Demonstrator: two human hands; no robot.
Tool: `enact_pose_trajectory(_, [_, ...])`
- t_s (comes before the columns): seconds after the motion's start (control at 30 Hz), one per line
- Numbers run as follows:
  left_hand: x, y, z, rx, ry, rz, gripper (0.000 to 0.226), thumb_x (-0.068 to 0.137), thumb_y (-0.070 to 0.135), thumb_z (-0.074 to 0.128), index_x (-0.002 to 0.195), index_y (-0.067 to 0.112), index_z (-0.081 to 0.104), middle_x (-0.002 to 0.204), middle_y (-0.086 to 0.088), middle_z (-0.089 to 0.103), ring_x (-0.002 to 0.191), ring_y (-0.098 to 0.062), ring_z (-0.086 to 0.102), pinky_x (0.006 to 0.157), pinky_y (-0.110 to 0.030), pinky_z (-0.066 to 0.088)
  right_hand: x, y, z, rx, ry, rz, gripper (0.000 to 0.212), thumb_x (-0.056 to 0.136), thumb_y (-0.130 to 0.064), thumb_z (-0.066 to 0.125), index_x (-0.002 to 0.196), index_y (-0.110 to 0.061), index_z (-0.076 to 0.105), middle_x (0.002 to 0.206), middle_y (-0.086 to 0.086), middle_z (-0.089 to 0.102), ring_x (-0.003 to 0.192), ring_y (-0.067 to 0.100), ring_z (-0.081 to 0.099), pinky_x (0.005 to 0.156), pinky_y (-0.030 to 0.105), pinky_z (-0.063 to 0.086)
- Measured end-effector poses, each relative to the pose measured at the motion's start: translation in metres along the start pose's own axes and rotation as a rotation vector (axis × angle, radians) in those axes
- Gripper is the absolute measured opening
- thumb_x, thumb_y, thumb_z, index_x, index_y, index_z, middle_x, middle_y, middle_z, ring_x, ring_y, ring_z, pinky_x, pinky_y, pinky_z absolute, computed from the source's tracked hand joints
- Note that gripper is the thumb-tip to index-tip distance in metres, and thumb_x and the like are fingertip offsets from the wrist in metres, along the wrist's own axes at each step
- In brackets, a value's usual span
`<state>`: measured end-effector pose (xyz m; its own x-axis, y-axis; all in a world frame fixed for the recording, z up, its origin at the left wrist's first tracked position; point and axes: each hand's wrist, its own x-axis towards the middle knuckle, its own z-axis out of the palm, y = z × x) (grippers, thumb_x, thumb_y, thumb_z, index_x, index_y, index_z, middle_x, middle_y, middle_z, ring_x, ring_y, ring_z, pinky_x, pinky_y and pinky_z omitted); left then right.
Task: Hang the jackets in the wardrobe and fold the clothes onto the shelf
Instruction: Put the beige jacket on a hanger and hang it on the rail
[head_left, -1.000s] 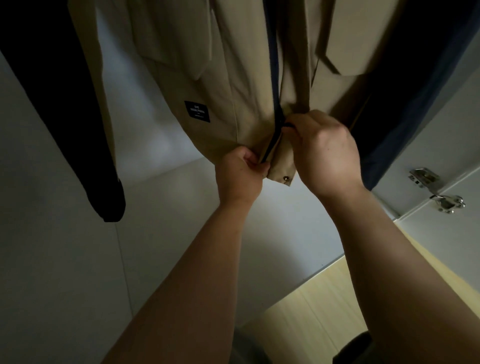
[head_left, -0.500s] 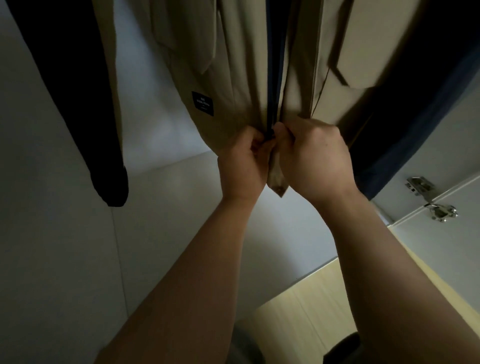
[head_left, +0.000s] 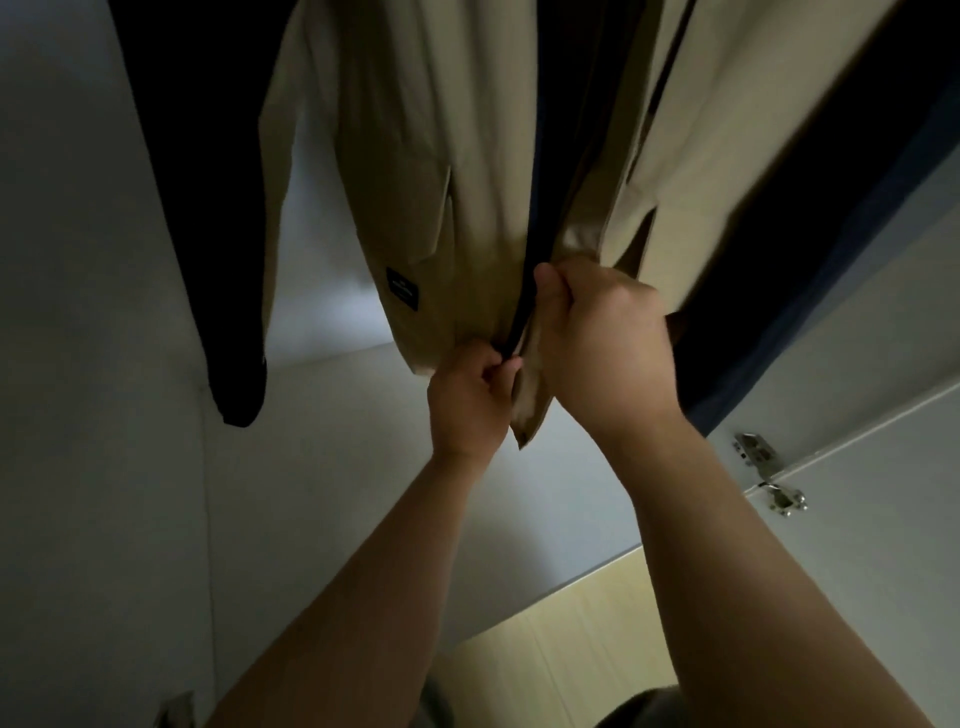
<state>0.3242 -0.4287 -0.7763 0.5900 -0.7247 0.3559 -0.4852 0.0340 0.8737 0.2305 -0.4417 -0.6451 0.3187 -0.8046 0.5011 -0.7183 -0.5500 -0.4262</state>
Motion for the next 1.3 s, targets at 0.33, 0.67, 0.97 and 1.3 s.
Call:
enact_pose_trajectory(0.33, [0.036,0.079,-0.037,0.342,-0.109,0.156,0.021,0.102,0.025,0.049,0.081,0.021,0.052,0.079,0.005,0.055,0.077,-0.014,0.057,0.066,-0.019,0.035,0.034,-0.032,-0.049,-0.079,-0.315,0.021,0.033,0.099,-0.016,0.049,0.066,-0.013,0.047,0.07,0.01,0.057,0.056,0.025,0.053,0.054,0.031,0.045])
enact_pose_trajectory(0.67, [0.043,0.1,-0.054,0.342,-0.04,0.288,0.019,0.083,0.01,0.074,0.071,0.015,0.061,0.067,-0.003,0.067,0.058,-0.01,0.053,0.057,-0.003,0.022,0.036,-0.038,-0.058,-0.064,-0.375,0.089,0.039,0.1,-0.018,0.045,0.063,-0.023,0.036,0.065,0.002,0.046,0.054,0.018,0.045,0.045,0.024,0.026])
enact_pose_trajectory(0.97, [0.046,0.093,-0.058,0.328,-0.178,0.24,0.02,0.092,0.014,0.061,0.072,0.016,0.059,0.075,-0.005,0.065,0.071,-0.021,0.06,0.064,-0.027,0.045,0.036,-0.045,-0.061,-0.13,-0.332,0.229,0.025,0.095,-0.018,0.052,0.07,-0.016,0.047,0.073,0.003,0.052,0.062,0.021,0.053,0.057,0.031,0.047])
enact_pose_trajectory(1.3, [0.045,0.096,-0.063,0.212,-0.189,0.274,0.024,0.098,0.018,0.057,0.075,0.012,0.063,0.072,-0.005,0.065,0.066,-0.018,0.057,0.059,-0.029,0.045,0.032,-0.016,-0.061,0.233,-0.065,0.123,0.013,0.098,-0.03,0.051,0.105,-0.023,0.059,0.092,0.0,0.065,0.079,0.024,0.062,0.066,0.037,0.053])
